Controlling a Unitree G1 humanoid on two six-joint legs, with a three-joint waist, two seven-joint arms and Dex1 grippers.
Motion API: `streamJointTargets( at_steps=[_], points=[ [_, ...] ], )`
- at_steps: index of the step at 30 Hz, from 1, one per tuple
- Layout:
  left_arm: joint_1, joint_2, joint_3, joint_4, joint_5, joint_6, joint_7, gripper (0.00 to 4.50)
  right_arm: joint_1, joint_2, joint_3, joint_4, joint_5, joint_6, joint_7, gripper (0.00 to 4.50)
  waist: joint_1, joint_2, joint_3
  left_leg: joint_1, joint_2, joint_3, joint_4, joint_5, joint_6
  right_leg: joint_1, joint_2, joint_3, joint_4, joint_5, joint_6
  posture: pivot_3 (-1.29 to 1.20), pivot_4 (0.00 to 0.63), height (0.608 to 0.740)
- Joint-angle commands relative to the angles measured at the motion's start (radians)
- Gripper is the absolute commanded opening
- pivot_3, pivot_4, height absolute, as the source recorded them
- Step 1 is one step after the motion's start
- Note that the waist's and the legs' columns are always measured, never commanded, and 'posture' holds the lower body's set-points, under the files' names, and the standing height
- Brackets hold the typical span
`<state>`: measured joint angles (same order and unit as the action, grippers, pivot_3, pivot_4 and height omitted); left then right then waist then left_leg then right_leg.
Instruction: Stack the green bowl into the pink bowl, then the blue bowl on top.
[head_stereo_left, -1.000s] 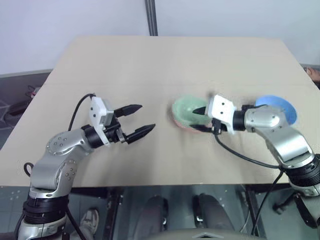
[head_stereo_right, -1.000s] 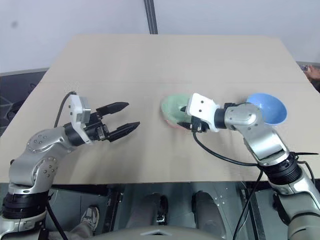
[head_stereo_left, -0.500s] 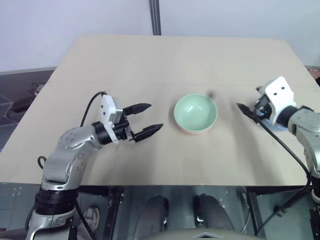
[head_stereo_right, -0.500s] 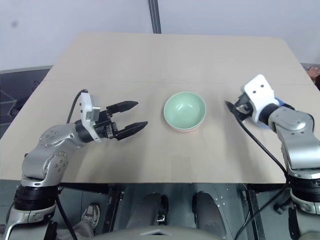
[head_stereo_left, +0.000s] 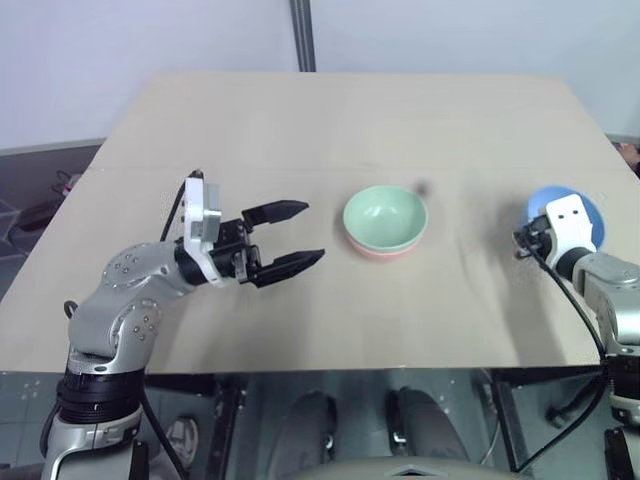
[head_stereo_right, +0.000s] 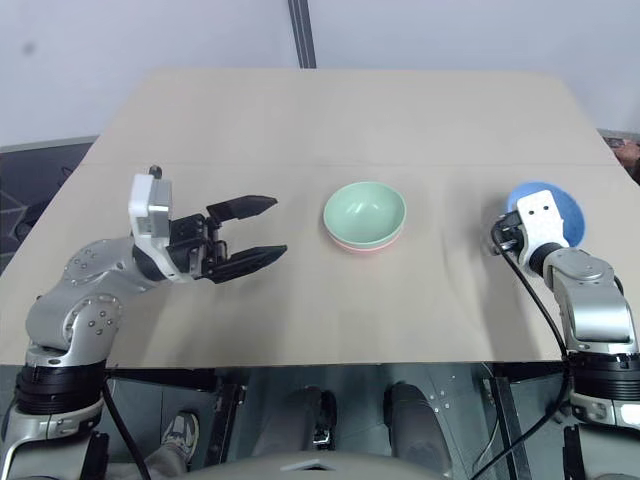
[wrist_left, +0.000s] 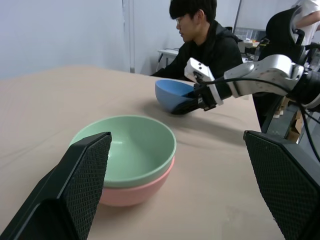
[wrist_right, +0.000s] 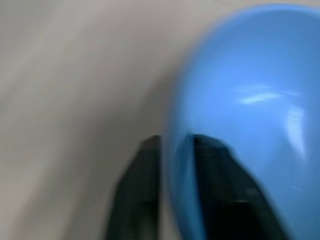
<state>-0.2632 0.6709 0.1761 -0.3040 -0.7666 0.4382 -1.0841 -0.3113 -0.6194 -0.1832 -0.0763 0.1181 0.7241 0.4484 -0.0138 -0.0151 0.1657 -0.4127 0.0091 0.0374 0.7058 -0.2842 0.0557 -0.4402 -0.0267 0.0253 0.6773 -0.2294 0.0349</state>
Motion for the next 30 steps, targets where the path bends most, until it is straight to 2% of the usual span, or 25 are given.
streamJointTargets(
  at_steps=[1,3,7,10,13,17,20,22,24,27,29,30],
  points=[
    [0.009,0.008,0.027,-0.043,-0.009,-0.004,0.018,4.50,-0.013,-0.041,0.015,-0.045,-0.023,-0.071,0.014,0.06,0.000,0.000,0.000,0.000,0.000,0.000,0.000,0.000,0.000,0.000,0.000,0.000,0.000,0.000,0.000,0.00,0.150,0.740],
    [0.017,0.005,0.033,-0.042,-0.003,-0.007,0.031,4.50,-0.021,-0.053,0.049,-0.111,-0.012,-0.124,0.063,0.06,-0.001,0.001,0.000,0.000,0.000,0.000,0.000,0.000,0.000,0.000,0.000,0.000,0.000,0.000,0.000,0.00,0.150,0.740],
    [0.030,0.004,0.032,-0.039,0.009,-0.015,0.051,4.50,-0.072,0.007,0.120,-0.323,0.146,-0.125,0.196,0.06,-0.007,0.001,0.000,0.000,0.002,0.000,-0.001,0.000,0.000,-0.001,0.002,0.001,0.000,0.000,0.000,0.00,0.150,0.740],
    [0.038,0.001,0.027,-0.041,0.021,-0.021,0.062,4.50,-0.135,0.063,0.221,-0.405,0.167,-0.105,0.210,0.06,-0.006,0.001,0.000,0.000,0.004,-0.001,-0.001,0.000,0.000,-0.001,0.003,0.000,0.000,0.000,0.000,0.00,0.150,0.740],
    [0.044,-0.002,0.027,-0.045,0.030,-0.025,0.075,4.50,-0.178,0.083,0.330,-0.414,0.152,-0.092,0.235,0.06,0.004,0.000,0.000,0.000,0.003,-0.002,-0.001,0.000,0.000,0.000,0.002,-0.002,0.000,0.000,0.000,0.00,0.150,0.740],
    [0.066,-0.002,0.033,-0.065,0.038,-0.027,0.096,4.50,-0.199,0.091,0.437,-0.323,0.095,-0.126,0.250,0.06,0.008,0.000,0.000,-0.001,-0.001,-0.003,0.000,0.000,0.000,0.000,-0.006,-0.003,-0.002,0.000,0.000,0.00,0.150,0.740],
    [0.089,0.000,0.039,-0.093,0.041,-0.024,0.119,4.50,-0.215,0.081,0.463,-0.247,0.047,-0.177,0.256,1.14,0.006,0.000,0.000,-0.002,-0.002,-0.003,-0.001,0.002,-0.003,0.000,-0.007,-0.003,-0.003,0.000,0.000,0.00,0.150,0.740],
    [0.102,0.002,0.040,-0.110,0.044,-0.022,0.136,4.50,-0.218,0.080,0.454,-0.235,0.028,-0.205,0.248,2.32,0.005,0.000,0.000,-0.002,-0.002,-0.003,-0.001,0.002,-0.003,0.000,-0.008,-0.004,-0.003,0.000,0.000,0.00,0.150,0.740],
    [0.120,0.004,0.039,-0.125,0.075,-0.035,0.164,4.50,-0.224,0.089,0.402,-0.266,0.059,-0.196,0.239,3.17,0.004,0.000,0.000,-0.002,-0.002,-0.004,-0.002,0.002,-0.002,0.000,-0.008,-0.005,-0.003,0.000,0.000,0.00,0.150,0.740],
    [0.152,-0.007,0.044,-0.135,0.103,-0.037,0.212,4.50,-0.204,0.070,0.280,-0.360,0.167,-0.161,0.264,3.17,0.003,0.000,0.000,-0.002,-0.001,-0.005,-0.002,0.001,-0.002,0.000,-0.007,-0.005,-0.003,0.000,0.000,0.00,0.150,0.740],
    [0.165,-0.014,0.046,-0.136,0.113,-0.040,0.227,4.50,-0.180,0.066,0.218,-0.390,0.206,-0.163,0.265,3.52,0.003,0.000,0.000,-0.002,-0.001,-0.005,-0.002,0.001,-0.001,0.000,-0.007,-0.006,-0.003,0.000,0.000,0.00,0.150,0.740],
    [0.169,-0.013,0.045,-0.138,0.113,-0.041,0.226,4.50,-0.171,0.065,0.203,-0.398,0.216,-0.161,0.264,3.88,0.004,0.000,0.000,-0.002,-0.001,-0.005,-0.002,0.000,-0.001,0.000,-0.007,-0.006,-0.003,0.000,0.000,0.00,0.150,0.740]
  ],
)
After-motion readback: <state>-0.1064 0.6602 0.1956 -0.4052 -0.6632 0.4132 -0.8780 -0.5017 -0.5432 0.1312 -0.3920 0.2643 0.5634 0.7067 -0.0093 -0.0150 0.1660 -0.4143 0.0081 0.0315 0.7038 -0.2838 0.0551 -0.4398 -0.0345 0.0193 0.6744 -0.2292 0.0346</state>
